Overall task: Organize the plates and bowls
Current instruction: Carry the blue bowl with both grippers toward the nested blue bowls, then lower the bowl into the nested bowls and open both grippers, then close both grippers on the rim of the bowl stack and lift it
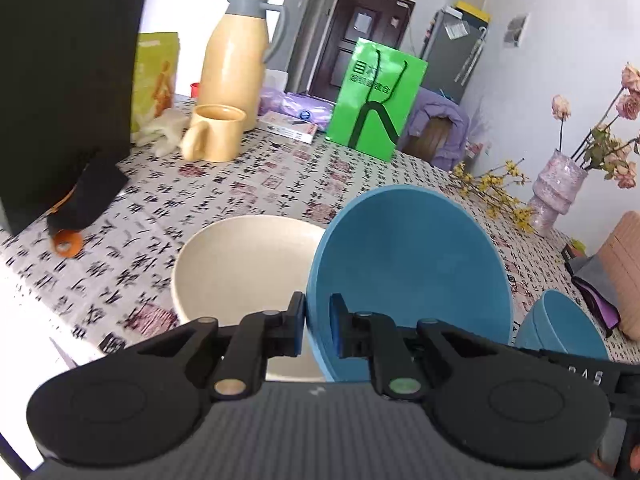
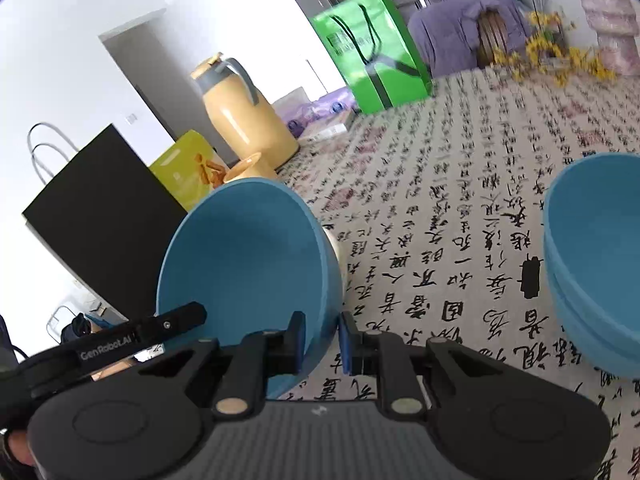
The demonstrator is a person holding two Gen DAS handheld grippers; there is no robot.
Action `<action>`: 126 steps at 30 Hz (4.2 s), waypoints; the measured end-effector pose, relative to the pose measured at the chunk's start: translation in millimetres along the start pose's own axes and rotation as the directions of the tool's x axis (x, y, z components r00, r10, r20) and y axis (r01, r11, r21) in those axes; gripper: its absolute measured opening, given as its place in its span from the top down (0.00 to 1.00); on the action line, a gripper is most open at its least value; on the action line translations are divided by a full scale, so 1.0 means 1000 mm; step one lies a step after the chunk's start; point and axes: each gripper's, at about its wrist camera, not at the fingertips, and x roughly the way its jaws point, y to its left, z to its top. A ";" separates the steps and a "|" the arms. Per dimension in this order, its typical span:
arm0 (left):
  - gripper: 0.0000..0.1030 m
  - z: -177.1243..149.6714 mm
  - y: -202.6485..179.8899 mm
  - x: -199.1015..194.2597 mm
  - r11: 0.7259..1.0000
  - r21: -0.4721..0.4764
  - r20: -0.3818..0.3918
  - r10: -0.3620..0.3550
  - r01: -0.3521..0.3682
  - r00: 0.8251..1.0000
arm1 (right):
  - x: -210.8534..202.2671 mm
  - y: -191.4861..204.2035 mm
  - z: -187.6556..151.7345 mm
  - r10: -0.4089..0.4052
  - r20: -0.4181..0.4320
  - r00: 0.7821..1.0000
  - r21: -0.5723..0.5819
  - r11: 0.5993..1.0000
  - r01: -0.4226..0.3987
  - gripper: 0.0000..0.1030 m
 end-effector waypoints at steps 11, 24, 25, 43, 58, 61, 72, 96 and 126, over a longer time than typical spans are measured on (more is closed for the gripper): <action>0.87 -0.007 0.000 -0.021 0.999 -0.032 0.046 0.003 -0.002 0.999 | -0.019 0.014 -0.010 0.006 0.060 0.998 -0.065 0.998 -0.002 0.83; 0.87 0.006 -0.067 -0.004 0.991 0.049 0.043 -0.130 0.128 0.991 | -0.068 -0.024 0.005 -0.075 0.197 0.977 0.001 0.997 0.076 0.83; 0.87 0.009 -0.076 0.000 0.987 0.051 0.034 -0.153 0.151 0.988 | -0.075 -0.030 0.007 -0.090 0.214 0.973 0.007 0.996 0.090 0.83; 0.87 -0.002 -0.205 0.061 0.925 0.086 -0.166 -0.353 0.370 0.921 | -0.145 -0.150 0.022 -0.277 0.256 0.926 0.213 0.951 0.226 0.79; 0.85 -0.018 -0.201 0.077 0.937 0.057 -0.247 -0.321 0.345 0.914 | -0.140 -0.162 0.005 -0.269 0.254 0.929 0.217 0.952 0.216 0.73; 0.83 -0.016 -0.203 0.077 0.937 0.063 -0.246 -0.319 0.344 0.915 | -0.138 -0.165 0.004 -0.278 0.247 0.928 0.224 0.949 0.224 0.72; 0.81 -0.015 -0.205 0.074 0.938 0.080 -0.233 -0.312 0.338 0.921 | -0.135 -0.167 0.007 -0.283 0.250 0.926 0.204 0.950 0.235 0.63; 0.15 -0.032 -0.226 0.049 0.897 0.307 -0.132 -0.290 0.317 0.948 | -0.153 -0.172 0.005 -0.306 0.337 0.890 0.128 0.952 0.279 0.22; 0.30 -0.036 -0.201 0.159 0.894 -0.054 -0.468 -0.416 0.445 0.780 | -0.074 -0.242 0.018 -0.039 0.055 0.998 0.389 0.921 0.014 0.31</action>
